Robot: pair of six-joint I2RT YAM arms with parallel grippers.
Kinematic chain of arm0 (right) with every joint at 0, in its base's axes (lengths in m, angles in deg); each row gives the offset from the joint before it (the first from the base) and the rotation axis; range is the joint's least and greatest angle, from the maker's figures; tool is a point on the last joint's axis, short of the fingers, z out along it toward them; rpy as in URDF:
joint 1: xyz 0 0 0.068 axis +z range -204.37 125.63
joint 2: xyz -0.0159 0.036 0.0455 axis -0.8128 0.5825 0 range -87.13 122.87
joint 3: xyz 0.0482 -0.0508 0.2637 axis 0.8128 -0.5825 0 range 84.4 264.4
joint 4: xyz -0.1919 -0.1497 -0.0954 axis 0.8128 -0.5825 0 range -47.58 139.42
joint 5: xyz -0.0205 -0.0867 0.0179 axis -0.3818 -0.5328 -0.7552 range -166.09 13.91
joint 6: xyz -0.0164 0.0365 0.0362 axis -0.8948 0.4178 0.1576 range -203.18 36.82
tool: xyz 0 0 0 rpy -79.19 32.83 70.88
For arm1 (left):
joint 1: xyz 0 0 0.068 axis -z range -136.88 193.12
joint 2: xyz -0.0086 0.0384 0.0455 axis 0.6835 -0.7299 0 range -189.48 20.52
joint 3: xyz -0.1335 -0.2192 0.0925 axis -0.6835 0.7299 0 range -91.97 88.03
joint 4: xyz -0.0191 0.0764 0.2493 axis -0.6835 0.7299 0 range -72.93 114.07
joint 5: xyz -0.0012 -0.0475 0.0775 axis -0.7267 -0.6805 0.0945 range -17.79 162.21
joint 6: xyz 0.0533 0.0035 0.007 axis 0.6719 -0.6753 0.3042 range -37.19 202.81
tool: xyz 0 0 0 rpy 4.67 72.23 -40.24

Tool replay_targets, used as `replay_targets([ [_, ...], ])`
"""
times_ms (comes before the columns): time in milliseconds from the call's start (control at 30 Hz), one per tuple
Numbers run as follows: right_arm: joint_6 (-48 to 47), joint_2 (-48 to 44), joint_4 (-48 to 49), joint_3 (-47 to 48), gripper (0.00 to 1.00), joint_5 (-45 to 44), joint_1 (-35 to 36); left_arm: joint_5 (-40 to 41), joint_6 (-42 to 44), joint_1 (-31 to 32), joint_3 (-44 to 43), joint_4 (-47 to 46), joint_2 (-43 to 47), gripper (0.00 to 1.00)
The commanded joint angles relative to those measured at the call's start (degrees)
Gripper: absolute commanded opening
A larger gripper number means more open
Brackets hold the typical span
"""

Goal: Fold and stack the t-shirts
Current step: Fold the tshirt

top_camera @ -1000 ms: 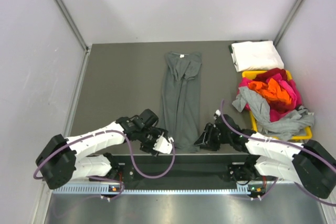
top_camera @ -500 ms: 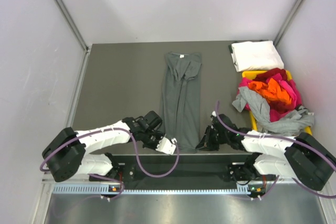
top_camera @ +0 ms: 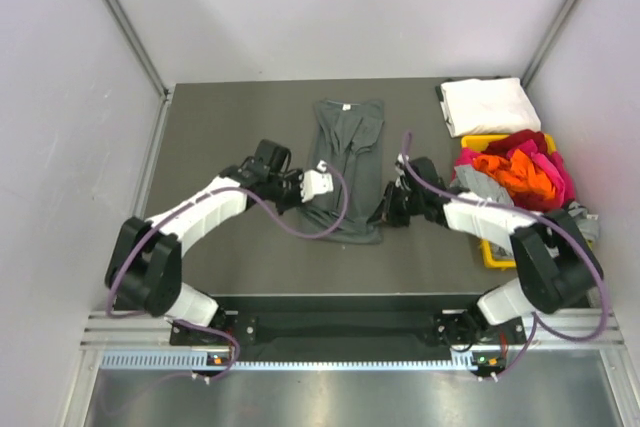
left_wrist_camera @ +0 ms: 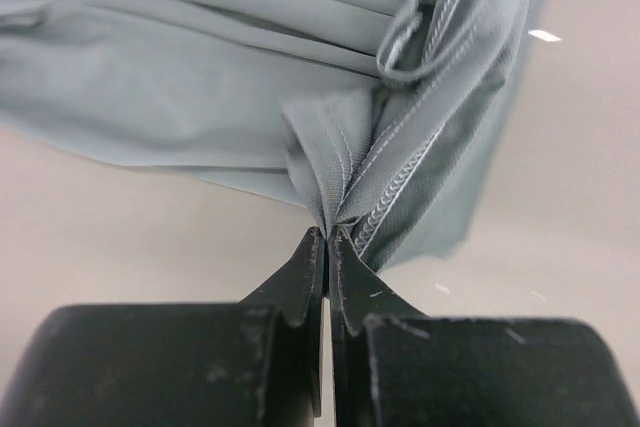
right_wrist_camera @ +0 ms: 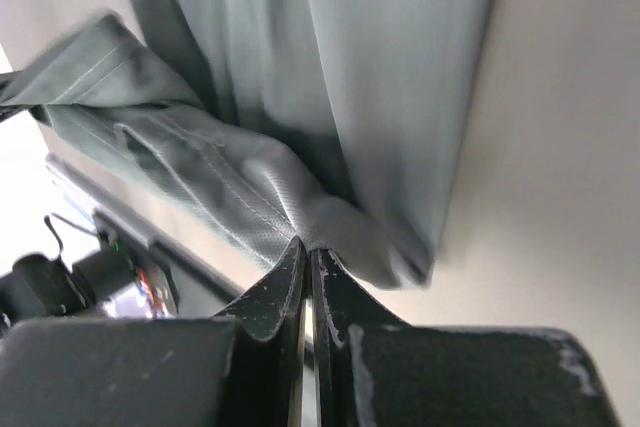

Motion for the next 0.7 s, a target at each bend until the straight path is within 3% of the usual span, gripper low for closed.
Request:
replay_targets([
  [0,-7.2,5.8,-0.6,7.6,0.0,1.8,-3.2,-2.8,-5.5,-2.5,-6.5,-2.5,-7.2,0.0],
  [233,-9.9,15.9,0.4,19.5,0.0,2.1,-8.8,1.8,-12.7,-5.9,-21.4,-6.6,-20.6,0.0],
  [667,-9.3,26.3,4.5,28.7,0.0,5.0,-15.7,6.6,-14.8,-6.8,-31.8,-11.5,-32.7,0.0],
])
